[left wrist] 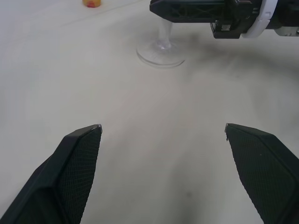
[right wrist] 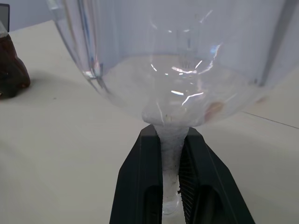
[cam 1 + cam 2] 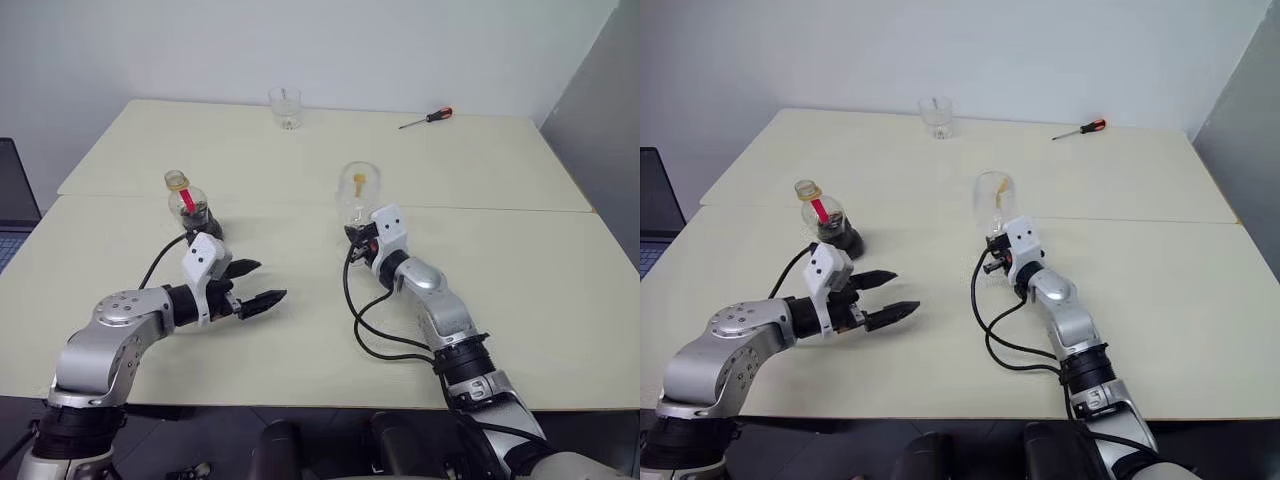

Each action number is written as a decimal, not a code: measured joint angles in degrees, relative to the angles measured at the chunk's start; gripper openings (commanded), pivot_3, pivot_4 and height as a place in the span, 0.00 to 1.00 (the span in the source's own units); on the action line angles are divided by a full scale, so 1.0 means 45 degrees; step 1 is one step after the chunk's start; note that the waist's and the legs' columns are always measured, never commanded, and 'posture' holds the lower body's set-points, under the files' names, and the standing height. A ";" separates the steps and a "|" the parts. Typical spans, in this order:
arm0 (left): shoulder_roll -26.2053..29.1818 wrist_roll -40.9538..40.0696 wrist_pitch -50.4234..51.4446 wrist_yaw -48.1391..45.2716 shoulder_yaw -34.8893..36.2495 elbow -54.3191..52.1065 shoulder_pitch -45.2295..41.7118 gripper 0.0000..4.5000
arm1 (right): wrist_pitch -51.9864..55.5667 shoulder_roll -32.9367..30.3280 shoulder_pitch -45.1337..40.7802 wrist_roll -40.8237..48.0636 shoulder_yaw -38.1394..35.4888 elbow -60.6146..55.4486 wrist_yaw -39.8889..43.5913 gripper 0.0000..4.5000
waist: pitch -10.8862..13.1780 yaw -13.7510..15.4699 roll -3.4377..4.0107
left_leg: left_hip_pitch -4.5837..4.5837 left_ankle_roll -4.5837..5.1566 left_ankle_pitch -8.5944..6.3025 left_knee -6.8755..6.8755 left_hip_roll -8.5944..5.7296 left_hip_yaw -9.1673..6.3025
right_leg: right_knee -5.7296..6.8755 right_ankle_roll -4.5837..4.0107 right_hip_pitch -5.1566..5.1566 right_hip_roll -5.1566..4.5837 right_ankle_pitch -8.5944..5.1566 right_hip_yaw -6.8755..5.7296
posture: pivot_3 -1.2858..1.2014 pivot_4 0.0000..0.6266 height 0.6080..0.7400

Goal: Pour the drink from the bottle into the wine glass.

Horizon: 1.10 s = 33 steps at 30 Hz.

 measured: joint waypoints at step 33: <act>-0.0168 0.0032 -0.0256 0.0176 0.0020 0.0232 -0.0132 1.00 | 0.0904 -0.1420 0.1329 -0.0634 0.0783 -0.2264 0.1413 1.00 | 0.0006 -0.0033 0.0007 | -0.0011 0.0000 0.0000 -0.0006 -0.0004 0.0001 | -0.0007 0.0002 -0.0007 -0.0007 -0.0002 0.0003 | 0.52 0.24 1.00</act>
